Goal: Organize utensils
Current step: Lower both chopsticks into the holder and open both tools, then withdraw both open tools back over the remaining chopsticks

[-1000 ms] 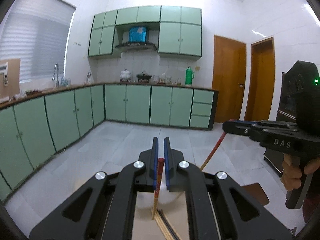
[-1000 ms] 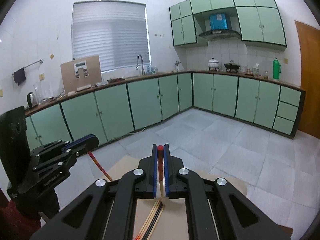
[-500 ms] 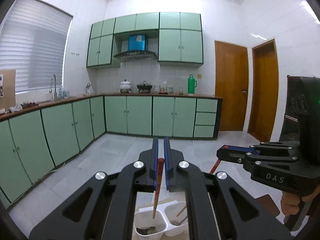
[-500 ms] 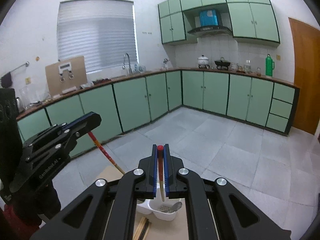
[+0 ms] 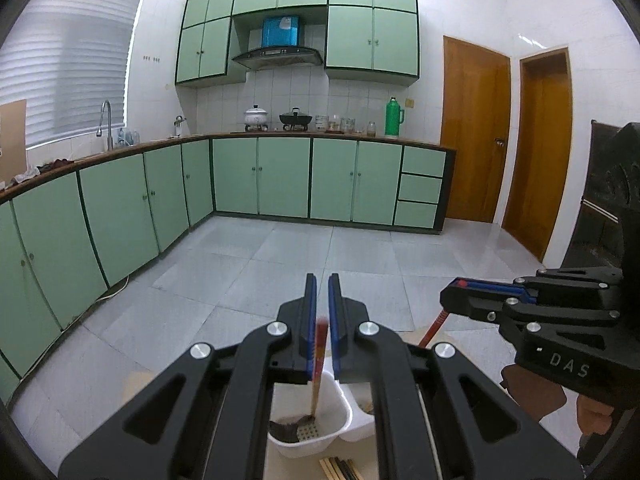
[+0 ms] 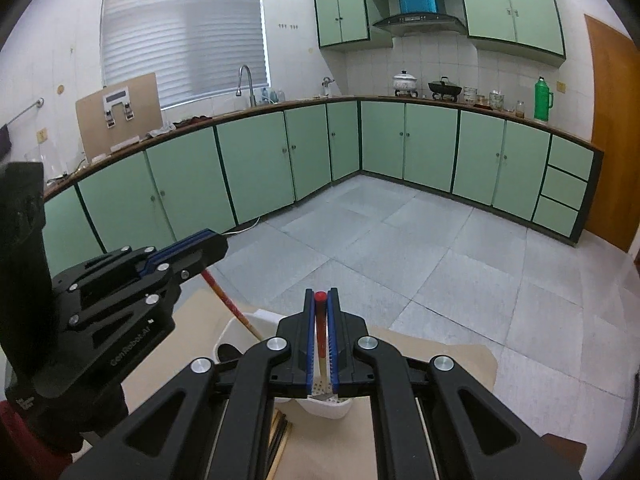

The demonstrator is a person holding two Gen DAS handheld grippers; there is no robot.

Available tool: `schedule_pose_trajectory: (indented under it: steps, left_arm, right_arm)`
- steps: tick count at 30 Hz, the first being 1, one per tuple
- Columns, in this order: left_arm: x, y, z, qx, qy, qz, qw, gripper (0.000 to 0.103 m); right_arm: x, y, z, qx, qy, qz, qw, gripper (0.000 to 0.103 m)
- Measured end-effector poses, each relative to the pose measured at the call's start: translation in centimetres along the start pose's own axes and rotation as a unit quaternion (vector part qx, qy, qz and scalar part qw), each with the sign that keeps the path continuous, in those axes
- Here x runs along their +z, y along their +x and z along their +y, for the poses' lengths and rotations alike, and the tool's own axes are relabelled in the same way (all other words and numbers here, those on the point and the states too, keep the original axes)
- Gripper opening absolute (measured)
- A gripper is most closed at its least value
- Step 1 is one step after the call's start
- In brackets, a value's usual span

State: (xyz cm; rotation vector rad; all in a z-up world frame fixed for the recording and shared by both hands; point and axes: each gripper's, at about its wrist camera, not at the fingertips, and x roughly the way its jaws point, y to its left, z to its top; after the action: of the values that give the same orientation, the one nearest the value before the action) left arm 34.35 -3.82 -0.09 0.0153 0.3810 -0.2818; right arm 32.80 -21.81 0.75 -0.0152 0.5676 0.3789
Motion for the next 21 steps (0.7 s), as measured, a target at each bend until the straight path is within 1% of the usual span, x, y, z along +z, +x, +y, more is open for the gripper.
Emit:
schedule_pose_trajectory:
  steps: [3,4,5,6,7,8,9,10,11,12,13,14,15,17,20,21]
  left_arm:
    - [0.0,-0.9,0.2,0.005,0.003,-0.004,1.0,0.008]
    - [-0.1,-1.2,0.4,0.006,0.003,-0.005,1.0,0.009]
    - [-0.1,-1.6,0.5,0.007,0.001,-0.007,0.9999,0.011]
    - [-0.1,-2.0,0.6,0.008,-0.001,-0.007,0.9999,0.015]
    - [-0.2,-2.5,0.8,0.01,-0.004,-0.009,0.9999,0.016]
    - [-0.2,-2.9,0.9,0.012,-0.004,-0.01,0.9999,0.021]
    - [-0.3,-3.6,0.9,0.016,-0.005,-0.013,0.9998,0.026]
    - [-0.4,-4.3,1.0,0.019,-0.005,-0.015,0.9997,0.03]
    - [-0.6,-5.1,1.0,0.021,-0.005,-0.019,0.9996,0.036]
    - [-0.8,-5.8,0.9,0.021,-0.005,-0.02,0.9996,0.039]
    - [-1.0,-6.4,0.9,0.023,-0.005,-0.021,0.9995,0.04]
    - [-1.3,-7.1,0.8,0.025,-0.007,-0.02,0.9995,0.044]
    - [-1.7,-7.7,0.8,0.026,-0.009,-0.02,0.9994,0.047]
    - [-2.7,-9.1,0.8,0.029,-0.016,-0.017,0.9993,0.05]
    - [-4.5,-10.7,0.6,0.032,-0.021,-0.006,0.9992,0.055]
    - [-5.0,-11.0,0.5,0.034,-0.022,-0.002,0.9992,0.057]
  right_arm:
    - [-0.1,-0.5,-0.1,-0.004,0.003,-0.005,1.0,0.011]
    - [-0.1,-0.6,-0.2,-0.005,0.005,-0.007,1.0,0.015]
    - [-0.2,-1.0,-0.3,-0.007,0.009,-0.009,1.0,0.02]
    - [-0.3,-1.5,-0.4,-0.008,0.012,-0.014,1.0,0.022]
    - [-0.4,-1.9,-0.5,-0.009,0.013,-0.019,1.0,0.028]
    - [-0.5,-2.4,-0.6,-0.012,0.014,-0.024,1.0,0.035]
    - [-0.8,-3.0,-0.6,-0.014,0.016,-0.029,0.999,0.038]
    - [-1.0,-3.3,-0.7,-0.016,0.017,-0.033,0.999,0.041]
    - [-1.3,-3.9,-0.7,-0.017,0.017,-0.036,0.999,0.044]
    - [-1.8,-4.5,-0.7,-0.018,0.018,-0.039,0.999,0.047]
    - [-2.1,-4.9,-0.7,-0.021,0.02,-0.041,0.999,0.052]
    - [-2.5,-5.3,-0.6,-0.024,0.022,-0.044,0.998,0.057]
    - [-3.2,-6.0,-0.5,-0.026,0.025,-0.049,0.998,0.059]
    - [-4.2,-6.9,-0.3,-0.027,0.025,-0.056,0.998,0.067]
    - [-6.4,-8.2,0.3,-0.034,0.027,-0.064,0.997,0.074]
    - [-6.9,-8.4,0.5,-0.035,0.028,-0.064,0.997,0.076]
